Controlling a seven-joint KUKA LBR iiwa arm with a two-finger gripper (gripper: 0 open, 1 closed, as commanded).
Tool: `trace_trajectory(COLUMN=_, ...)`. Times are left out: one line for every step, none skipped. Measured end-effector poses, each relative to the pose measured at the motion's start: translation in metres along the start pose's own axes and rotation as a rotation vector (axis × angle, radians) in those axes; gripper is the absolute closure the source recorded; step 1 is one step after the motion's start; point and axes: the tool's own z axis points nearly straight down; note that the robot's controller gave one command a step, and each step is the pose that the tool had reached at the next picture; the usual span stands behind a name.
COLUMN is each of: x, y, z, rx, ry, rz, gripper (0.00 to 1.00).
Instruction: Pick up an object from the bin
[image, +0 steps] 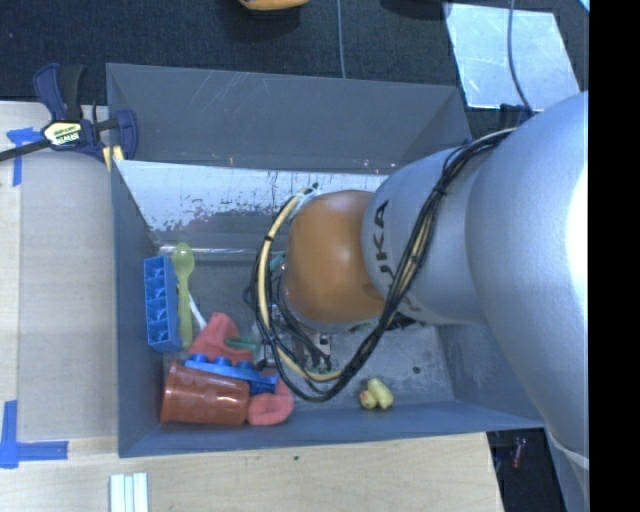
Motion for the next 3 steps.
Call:
trace_trajectory(x=-0.007, y=0.008, z=-0.035, rx=0.003, ry=0.007, rz=-0.173, gripper=1.00)
trace_trajectory(x=0.002, y=0.036, z=-0.074, rx=0.000, ry=-0.004, rz=-0.479, gripper=1.00)
trace_trajectory(x=0.003, y=0.034, z=-0.113, rx=0.000, ry=0.003, rz=-0.459, gripper=1.00)
